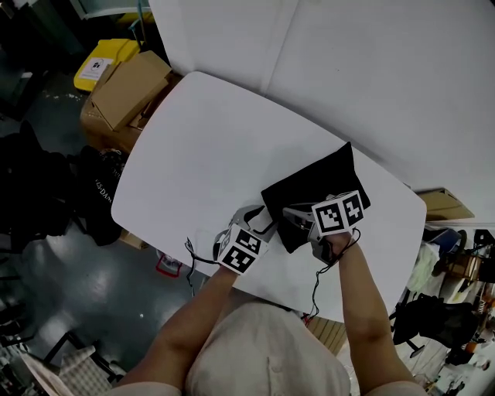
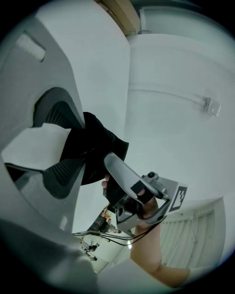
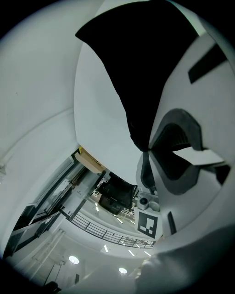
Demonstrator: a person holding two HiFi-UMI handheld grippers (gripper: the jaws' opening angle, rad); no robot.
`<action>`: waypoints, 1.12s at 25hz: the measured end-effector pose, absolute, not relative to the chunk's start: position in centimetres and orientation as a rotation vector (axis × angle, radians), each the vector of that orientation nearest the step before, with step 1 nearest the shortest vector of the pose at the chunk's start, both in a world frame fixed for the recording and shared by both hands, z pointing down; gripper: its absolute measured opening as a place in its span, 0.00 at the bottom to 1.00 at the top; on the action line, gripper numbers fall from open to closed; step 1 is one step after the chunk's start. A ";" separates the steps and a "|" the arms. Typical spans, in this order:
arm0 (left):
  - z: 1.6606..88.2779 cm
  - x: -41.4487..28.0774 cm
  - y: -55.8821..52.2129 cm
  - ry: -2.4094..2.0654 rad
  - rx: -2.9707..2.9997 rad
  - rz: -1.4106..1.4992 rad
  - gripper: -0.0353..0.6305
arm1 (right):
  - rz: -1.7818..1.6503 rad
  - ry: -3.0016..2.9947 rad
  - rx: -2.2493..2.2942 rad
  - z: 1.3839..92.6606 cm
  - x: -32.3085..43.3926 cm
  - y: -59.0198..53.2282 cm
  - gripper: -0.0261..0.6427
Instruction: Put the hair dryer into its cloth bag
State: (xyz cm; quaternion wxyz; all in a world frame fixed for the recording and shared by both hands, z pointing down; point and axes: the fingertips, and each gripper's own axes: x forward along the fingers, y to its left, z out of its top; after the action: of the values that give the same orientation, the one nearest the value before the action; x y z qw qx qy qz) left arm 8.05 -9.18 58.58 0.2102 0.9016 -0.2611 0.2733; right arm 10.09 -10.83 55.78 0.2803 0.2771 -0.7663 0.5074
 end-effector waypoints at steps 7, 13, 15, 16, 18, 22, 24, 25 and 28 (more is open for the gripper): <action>57.2 7.0 -8.3 -0.725 2.522 0.758 0.34 | 1.289 -2.015 0.821 57.8 9.8 -10.4 0.07; 56.9 6.1 -7.5 -0.722 2.518 0.741 0.34 | 1.261 -1.999 0.852 59.1 9.4 -9.9 0.07; 56.6 6.0 -7.3 -0.718 2.517 0.728 0.34 | 1.228 -1.988 0.863 59.5 9.4 -9.8 0.07; 56.3 6.0 -7.3 -0.717 2.515 0.716 0.34 | 1.207 -1.983 0.868 59.7 9.4 -9.7 0.07; 56.0 6.0 -7.3 -0.719 2.512 0.696 0.34 | 1.174 -1.979 0.881 60.0 9.3 -9.7 0.07; 55.8 5.8 -7.2 -0.735 2.512 0.701 0.34 | 1.126 -1.984 0.898 60.3 9.1 -9.6 0.07; 55.7 5.6 -7.2 -0.742 2.504 0.693 0.34 | 1.104 -2.000 0.896 60.5 8.8 -9.6 0.07; 55.6 5.5 -7.2 -0.746 2.502 0.691 0.34 | 1.104 -2.008 0.897 60.5 8.7 -9.6 0.07; 55.4 5.4 -7.1 -0.755 2.502 0.690 0.34 | 1.092 -2.027 0.905 60.3 8.7 -9.6 0.09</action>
State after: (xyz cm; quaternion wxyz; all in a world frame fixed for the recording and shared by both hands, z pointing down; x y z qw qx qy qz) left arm 5.39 -7.11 55.41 0.2177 0.9034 -0.2726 0.2493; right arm 8.72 -9.60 60.26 0.3275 0.3457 -0.7741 0.4171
